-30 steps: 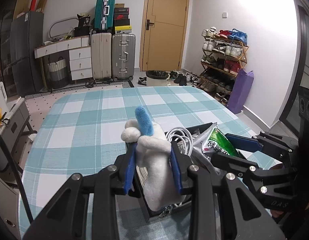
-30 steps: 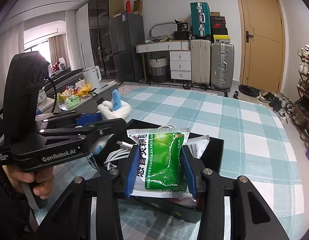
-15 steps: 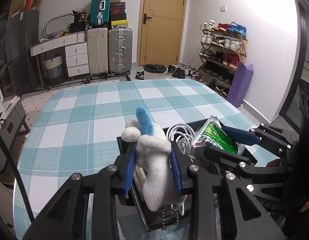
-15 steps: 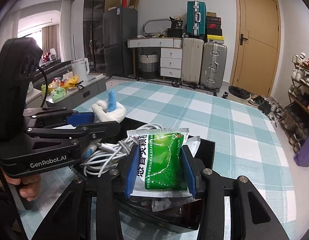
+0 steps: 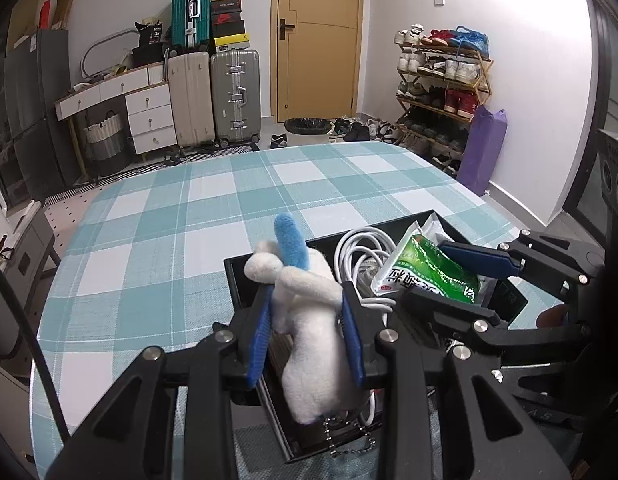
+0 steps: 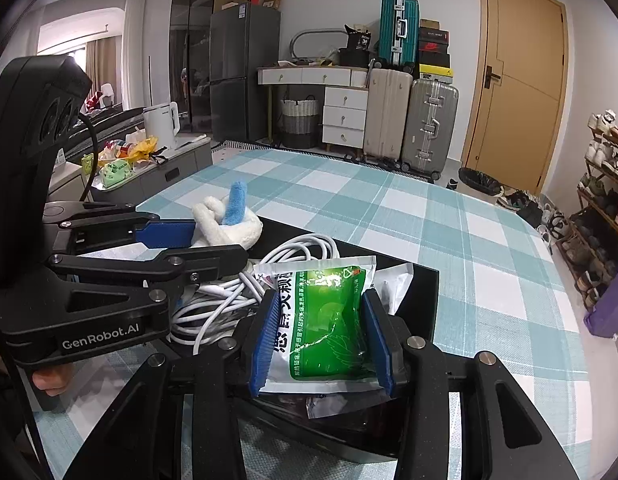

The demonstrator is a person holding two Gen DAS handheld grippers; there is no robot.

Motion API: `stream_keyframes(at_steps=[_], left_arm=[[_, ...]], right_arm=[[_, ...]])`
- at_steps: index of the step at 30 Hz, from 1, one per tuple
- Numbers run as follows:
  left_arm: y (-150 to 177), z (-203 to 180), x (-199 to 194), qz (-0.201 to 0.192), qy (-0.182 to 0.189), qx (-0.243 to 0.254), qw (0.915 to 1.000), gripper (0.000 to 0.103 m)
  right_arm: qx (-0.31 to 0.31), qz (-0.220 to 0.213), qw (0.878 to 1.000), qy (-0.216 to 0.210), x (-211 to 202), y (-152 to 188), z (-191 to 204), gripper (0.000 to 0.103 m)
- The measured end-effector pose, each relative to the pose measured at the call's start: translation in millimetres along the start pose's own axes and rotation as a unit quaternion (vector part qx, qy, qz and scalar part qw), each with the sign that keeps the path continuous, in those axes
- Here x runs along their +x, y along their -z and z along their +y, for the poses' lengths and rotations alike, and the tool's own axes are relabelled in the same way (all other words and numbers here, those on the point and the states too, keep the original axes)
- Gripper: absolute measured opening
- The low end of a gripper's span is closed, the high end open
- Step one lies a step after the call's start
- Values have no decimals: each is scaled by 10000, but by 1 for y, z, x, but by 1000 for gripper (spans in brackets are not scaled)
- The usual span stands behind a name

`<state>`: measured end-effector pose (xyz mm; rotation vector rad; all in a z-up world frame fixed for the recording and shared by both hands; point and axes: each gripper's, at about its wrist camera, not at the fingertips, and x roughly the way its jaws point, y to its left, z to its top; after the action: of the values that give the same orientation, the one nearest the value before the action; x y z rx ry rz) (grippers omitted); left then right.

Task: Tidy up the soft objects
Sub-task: 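Carry the plush toy and green sachet over the box with both grippers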

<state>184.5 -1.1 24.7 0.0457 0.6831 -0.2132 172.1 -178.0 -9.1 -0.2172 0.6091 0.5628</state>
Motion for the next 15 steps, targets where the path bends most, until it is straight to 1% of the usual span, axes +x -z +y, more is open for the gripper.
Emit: stream_keyframes(at_steps=[7,15], left_arm=[[2,-2,1,29,-63,96,9999,31],[2,-3,1,21,-72,116,9999,31]], right_arm=[[46,94,9999,-78,4,3,0,41],[108,99,9998,-134,6,3,-4,42]])
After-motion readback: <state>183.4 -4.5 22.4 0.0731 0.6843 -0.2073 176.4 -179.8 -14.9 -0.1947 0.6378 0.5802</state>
